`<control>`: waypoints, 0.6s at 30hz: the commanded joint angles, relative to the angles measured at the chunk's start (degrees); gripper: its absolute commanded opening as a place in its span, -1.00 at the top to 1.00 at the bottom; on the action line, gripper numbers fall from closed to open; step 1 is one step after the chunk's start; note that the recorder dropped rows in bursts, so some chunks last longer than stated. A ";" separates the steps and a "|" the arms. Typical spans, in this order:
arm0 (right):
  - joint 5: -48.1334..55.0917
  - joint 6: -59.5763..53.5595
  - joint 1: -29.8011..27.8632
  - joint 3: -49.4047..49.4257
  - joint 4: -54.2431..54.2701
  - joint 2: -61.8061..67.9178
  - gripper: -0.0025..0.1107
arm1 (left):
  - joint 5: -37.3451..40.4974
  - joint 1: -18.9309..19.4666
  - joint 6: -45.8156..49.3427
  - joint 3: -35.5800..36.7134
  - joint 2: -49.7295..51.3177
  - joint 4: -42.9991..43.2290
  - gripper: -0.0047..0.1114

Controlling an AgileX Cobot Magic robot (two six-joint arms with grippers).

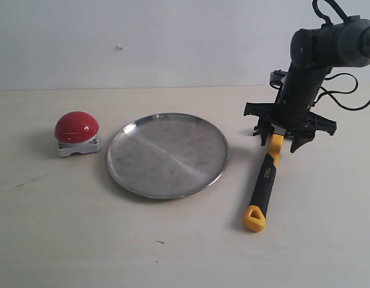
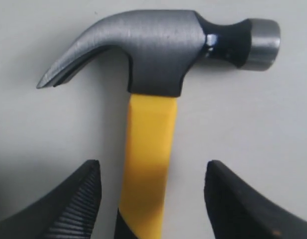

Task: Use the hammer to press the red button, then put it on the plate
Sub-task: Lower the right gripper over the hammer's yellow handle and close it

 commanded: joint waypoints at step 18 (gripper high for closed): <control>-1.99 -0.07 -0.07 -0.23 -2.00 1.70 -0.09 | -0.32 -0.06 -0.37 0.19 -0.33 0.05 0.92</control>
